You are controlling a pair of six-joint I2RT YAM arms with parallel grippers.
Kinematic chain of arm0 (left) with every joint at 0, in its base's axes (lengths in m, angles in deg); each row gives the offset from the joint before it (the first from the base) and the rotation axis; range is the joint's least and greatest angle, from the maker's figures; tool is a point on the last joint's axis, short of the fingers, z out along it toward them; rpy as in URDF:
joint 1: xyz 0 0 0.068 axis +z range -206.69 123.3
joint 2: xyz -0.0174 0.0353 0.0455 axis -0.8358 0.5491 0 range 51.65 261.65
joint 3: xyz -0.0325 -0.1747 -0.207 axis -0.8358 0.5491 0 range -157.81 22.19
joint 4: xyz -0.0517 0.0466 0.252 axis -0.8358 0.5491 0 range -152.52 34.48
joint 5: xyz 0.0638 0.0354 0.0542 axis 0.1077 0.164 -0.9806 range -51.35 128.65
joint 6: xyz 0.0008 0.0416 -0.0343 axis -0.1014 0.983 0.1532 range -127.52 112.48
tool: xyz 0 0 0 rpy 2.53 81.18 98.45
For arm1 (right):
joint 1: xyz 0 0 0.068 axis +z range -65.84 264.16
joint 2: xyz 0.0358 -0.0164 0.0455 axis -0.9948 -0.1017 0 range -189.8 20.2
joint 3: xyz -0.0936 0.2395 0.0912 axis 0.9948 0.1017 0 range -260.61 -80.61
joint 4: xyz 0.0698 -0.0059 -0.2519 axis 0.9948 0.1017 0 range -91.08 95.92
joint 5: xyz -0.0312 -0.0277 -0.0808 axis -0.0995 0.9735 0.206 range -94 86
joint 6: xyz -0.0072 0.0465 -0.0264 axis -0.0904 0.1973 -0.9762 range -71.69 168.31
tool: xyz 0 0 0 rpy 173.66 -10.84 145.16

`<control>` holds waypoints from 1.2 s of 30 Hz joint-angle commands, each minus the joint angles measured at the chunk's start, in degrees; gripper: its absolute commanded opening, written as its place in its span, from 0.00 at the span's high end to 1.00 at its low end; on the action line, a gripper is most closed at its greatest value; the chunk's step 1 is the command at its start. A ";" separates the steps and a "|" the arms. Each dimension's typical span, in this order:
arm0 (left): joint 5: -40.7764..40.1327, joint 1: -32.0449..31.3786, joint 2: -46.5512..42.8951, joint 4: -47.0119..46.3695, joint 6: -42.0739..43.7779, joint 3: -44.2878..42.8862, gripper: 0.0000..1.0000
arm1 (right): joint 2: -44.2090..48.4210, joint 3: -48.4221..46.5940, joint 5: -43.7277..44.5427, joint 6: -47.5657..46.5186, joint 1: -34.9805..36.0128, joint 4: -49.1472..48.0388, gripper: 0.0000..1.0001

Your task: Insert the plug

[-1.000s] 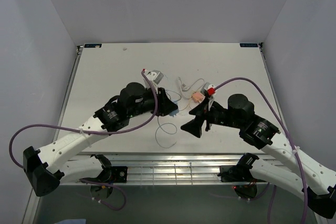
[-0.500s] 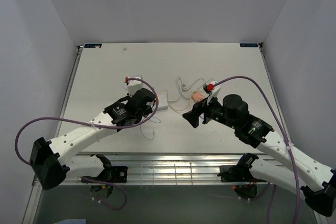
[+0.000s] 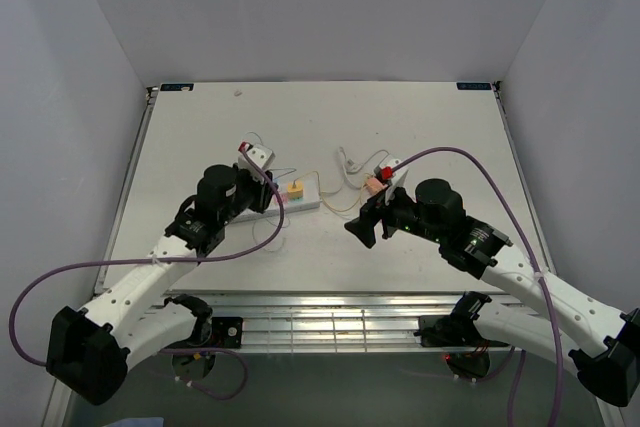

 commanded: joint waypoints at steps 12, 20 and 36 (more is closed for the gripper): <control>32.88 13.41 6.30 -14.75 12.65 1.86 1.00 | -3.46 2.78 -5.00 -1.67 -1.98 -5.57 0.10; 48.43 21.93 14.66 -16.86 14.50 0.89 1.00 | -4.15 3.22 -5.71 -2.72 -2.33 -5.83 0.10; 56.52 26.51 27.49 -11.69 24.16 -3.32 1.00 | -6.71 0.23 -7.20 -7.37 -3.03 -2.67 0.10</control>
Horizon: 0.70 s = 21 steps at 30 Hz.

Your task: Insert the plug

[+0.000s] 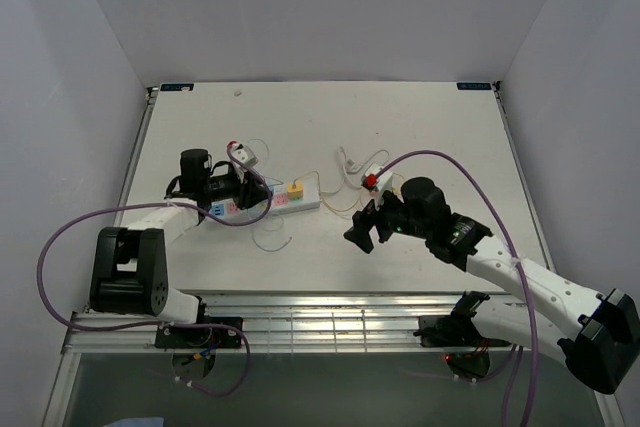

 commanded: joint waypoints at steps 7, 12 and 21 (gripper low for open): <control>10.51 2.43 7.90 6.97 9.87 -8.50 1.00 | -1.97 -3.98 -2.01 -2.86 -0.63 -0.33 0.10; 13.49 6.12 8.61 4.60 9.17 -7.72 1.00 | -2.77 -4.69 -2.27 -3.30 -0.89 0.73 0.10; 14.73 6.21 11.34 7.77 10.76 -10.18 1.00 | -2.41 -4.52 -2.62 -3.92 -1.25 0.64 0.10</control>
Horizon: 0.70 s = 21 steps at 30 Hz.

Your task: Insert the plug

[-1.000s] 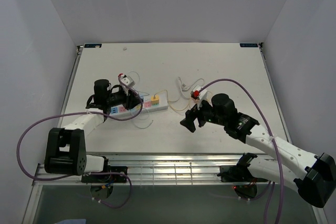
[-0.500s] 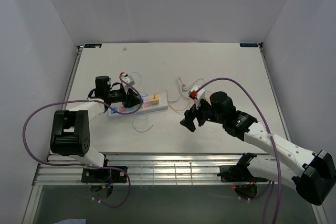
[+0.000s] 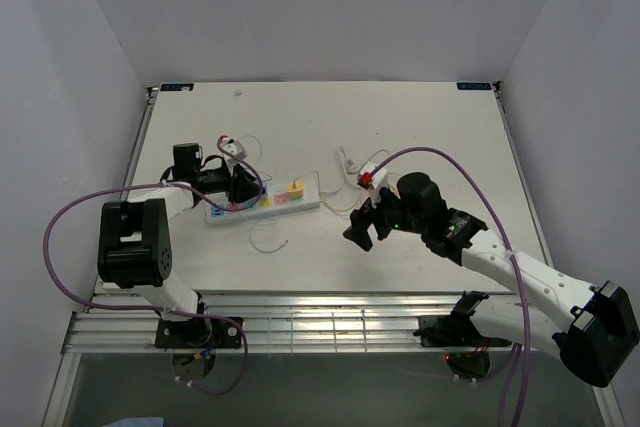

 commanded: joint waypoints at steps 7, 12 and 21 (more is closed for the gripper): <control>6.58 -0.06 1.51 0.60 1.29 -2.97 1.00 | 0.80 -2.53 -0.87 -1.14 -0.40 -0.32 0.10; 8.17 -0.41 4.23 0.95 1.20 -4.47 1.00 | 1.24 -2.00 -0.79 -1.41 -0.48 -0.41 0.10; 7.64 -1.12 8.27 4.20 2.43 -7.02 1.00 | 1.42 -1.74 -0.87 -1.93 -0.57 -0.59 0.10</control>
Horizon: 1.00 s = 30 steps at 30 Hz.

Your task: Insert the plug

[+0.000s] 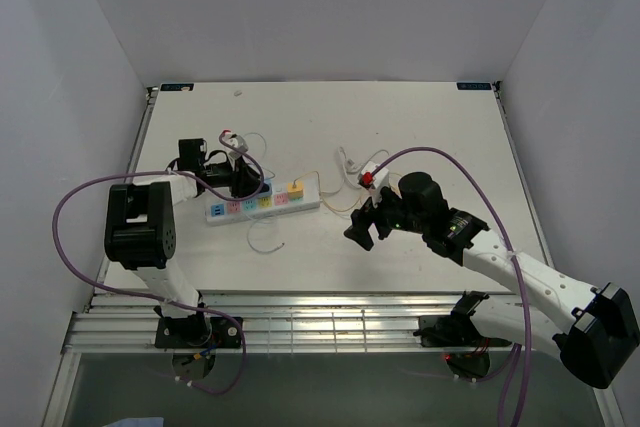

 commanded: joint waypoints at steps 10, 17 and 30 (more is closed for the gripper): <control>1.16 -0.40 -1.59 4.91 3.62 0.79 1.00 | 1.63 -1.74 -1.89 -1.91 -0.38 -1.00 0.10; 0.89 -0.40 -2.03 4.74 2.92 1.59 1.00 | 0.94 -2.35 -3.03 -2.62 -0.38 -0.83 0.10; -0.86 0.22 1.66 5.88 2.66 0.36 1.00 | -0.56 -3.67 -3.73 -4.11 -0.46 0.05 0.10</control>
